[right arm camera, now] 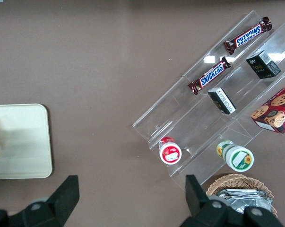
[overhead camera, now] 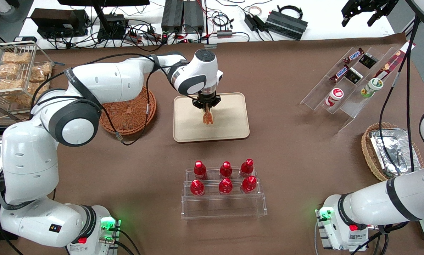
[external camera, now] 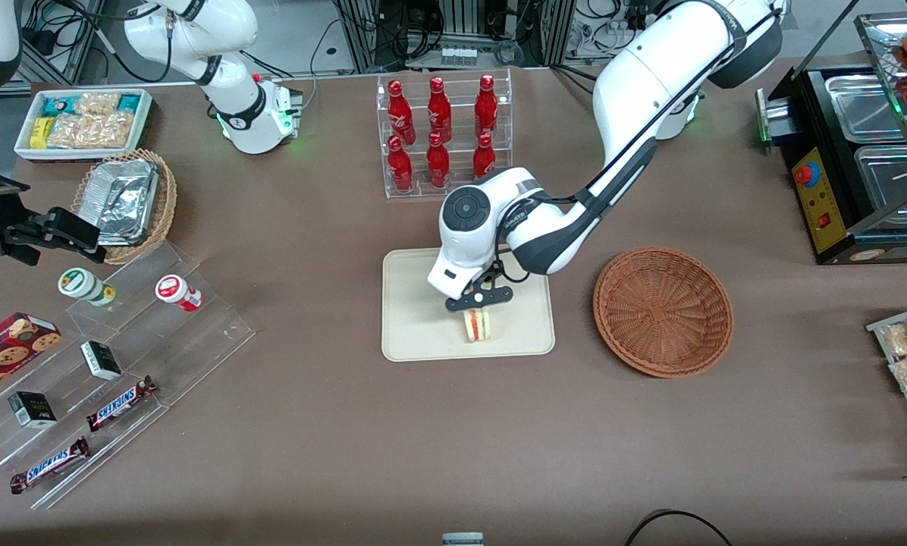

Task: Place sandwich from basket to tray
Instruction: 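Lower the sandwich onto the tray and open the left gripper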

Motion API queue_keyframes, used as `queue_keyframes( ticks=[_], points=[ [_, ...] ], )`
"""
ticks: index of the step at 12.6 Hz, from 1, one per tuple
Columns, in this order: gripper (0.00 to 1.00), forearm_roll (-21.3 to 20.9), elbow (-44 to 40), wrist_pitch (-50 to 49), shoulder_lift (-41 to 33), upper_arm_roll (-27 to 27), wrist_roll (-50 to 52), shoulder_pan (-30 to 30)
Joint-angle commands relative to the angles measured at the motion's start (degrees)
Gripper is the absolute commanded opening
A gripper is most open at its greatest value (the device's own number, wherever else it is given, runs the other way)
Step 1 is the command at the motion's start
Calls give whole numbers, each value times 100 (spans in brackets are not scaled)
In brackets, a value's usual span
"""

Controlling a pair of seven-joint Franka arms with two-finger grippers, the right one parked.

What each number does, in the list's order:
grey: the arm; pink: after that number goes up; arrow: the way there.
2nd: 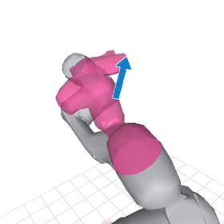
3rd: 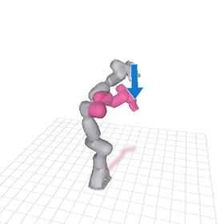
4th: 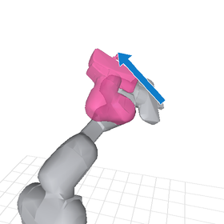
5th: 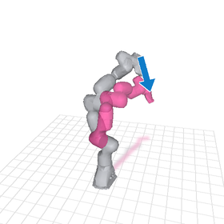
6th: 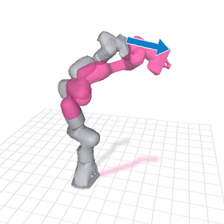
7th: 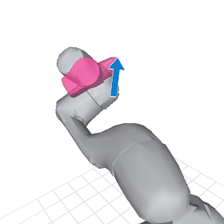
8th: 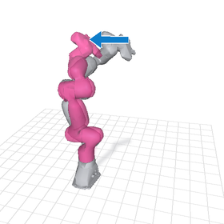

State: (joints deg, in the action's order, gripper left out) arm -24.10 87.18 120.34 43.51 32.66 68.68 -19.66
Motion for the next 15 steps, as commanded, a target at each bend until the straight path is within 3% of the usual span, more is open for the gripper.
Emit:
queue_keyframes(
  ticks=[1, 5, 7, 8, 9, 10, 15],
  points=[
    [2, 158, -254, -265, 131, 100, -117, -117],
    [2, 265, -280, -239, 184, 100, -188, -135],
    [8, 274, -289, -177, 298, 100, -197, -126],
    [23, 283, -341, -168, 333, 100, -188, -126],
    [73, 370, -368, -177, 334, 100, -197, -126],
    [100, 397, -368, -177, 325, 100, -188, -126],
    [100, 476, -684, -1010, -315, 109, -223, -56]
  ],
)
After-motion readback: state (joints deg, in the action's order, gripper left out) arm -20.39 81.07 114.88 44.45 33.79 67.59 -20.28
